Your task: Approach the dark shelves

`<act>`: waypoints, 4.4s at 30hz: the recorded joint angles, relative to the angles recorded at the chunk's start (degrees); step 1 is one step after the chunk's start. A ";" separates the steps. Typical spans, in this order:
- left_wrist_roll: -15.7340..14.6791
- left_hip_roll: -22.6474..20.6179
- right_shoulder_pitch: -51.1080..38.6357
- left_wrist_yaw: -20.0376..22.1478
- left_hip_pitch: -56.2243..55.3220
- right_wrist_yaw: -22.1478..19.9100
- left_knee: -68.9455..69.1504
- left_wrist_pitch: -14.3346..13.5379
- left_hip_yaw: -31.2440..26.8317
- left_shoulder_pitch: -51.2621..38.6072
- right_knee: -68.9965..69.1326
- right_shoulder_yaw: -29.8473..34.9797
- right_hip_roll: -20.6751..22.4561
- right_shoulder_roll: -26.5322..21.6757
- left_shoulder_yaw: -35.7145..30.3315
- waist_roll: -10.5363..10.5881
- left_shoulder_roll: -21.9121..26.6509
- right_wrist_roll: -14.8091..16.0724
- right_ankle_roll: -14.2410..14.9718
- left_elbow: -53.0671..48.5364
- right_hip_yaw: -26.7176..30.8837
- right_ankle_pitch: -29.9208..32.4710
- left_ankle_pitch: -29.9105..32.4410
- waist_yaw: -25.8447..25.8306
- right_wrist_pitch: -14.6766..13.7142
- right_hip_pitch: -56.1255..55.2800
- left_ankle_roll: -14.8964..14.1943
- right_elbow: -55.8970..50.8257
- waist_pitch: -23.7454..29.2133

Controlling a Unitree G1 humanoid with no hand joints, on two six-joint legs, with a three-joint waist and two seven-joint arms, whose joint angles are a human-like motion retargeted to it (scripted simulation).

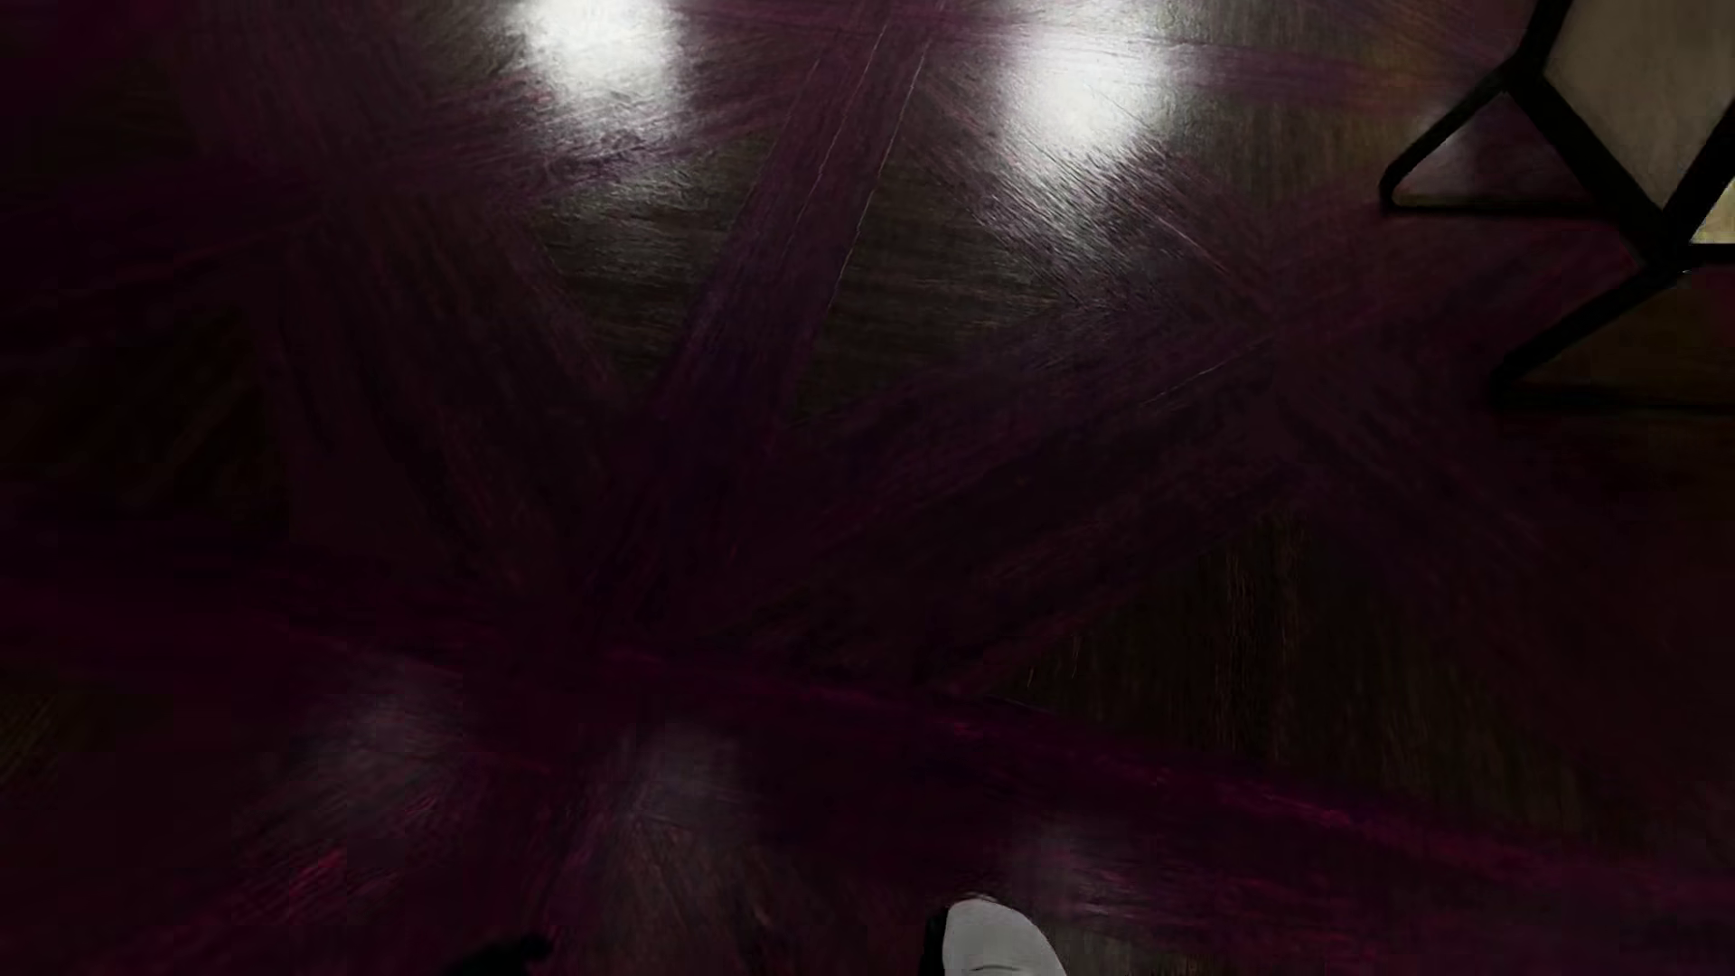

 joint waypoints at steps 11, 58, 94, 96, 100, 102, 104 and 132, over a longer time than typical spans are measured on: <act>-5.93 3.93 0.94 5.19 20.99 7.18 7.08 -2.09 5.32 -9.62 -33.55 -3.70 11.17 5.11 -5.42 4.57 4.01 -11.73 -7.57 -9.06 -2.93 5.30 9.69 -3.39 -1.00 0.32 -2.45 4.89 0.84; -9.72 11.43 -21.94 2.77 -13.27 2.17 51.77 -1.37 -13.80 4.88 -37.55 0.89 17.04 5.90 -3.14 9.36 -2.35 -22.77 -7.78 -13.69 -4.68 -5.36 17.64 1.19 -9.00 20.08 1.29 8.33 1.38; -5.24 4.94 4.88 5.10 18.33 1.54 21.80 -1.53 -3.22 -5.46 -26.62 -15.97 10.75 11.68 -9.21 6.13 0.35 -1.59 -1.08 -7.43 5.83 2.56 15.23 -3.93 -1.77 -0.20 0.47 -2.29 1.98; -5.14 10.77 -1.29 3.55 7.15 2.76 40.56 -1.18 -5.14 -0.87 -26.80 -12.25 12.29 9.64 -8.79 8.45 -0.45 -3.97 -1.14 -9.38 3.97 -2.60 18.15 -2.48 0.82 5.76 2.43 3.97 2.36; -9.20 12.33 -15.78 5.65 -14.35 7.39 47.59 -1.10 -7.57 9.61 -35.56 8.30 14.31 -0.34 -4.24 9.90 -2.75 -26.40 -1.20 -12.12 3.96 -7.86 16.02 1.54 -9.04 20.93 2.71 8.83 2.03; -9.83 11.64 -21.52 5.41 -20.67 3.91 35.77 0.01 -6.15 14.05 -39.06 7.40 15.24 -0.58 -2.56 9.93 -2.36 -23.60 -0.95 -11.97 4.17 -10.86 16.11 3.29 -10.80 27.59 2.44 5.15 1.51; -9.56 9.38 -26.33 5.33 -23.22 1.26 13.30 1.87 -4.94 17.09 -41.72 3.70 16.39 -0.11 -0.54 9.98 -2.29 -13.64 -0.72 -9.72 4.11 -14.39 18.07 4.24 -11.04 33.18 0.80 0.92 1.16; -5.54 -3.67 2.50 12.12 24.24 4.12 1.45 -4.64 -4.13 -9.60 -35.33 -7.81 7.05 10.77 -10.51 2.92 -1.67 -11.46 -5.47 -10.09 -1.83 9.16 6.39 -3.12 -4.89 -0.93 2.03 -3.13 0.05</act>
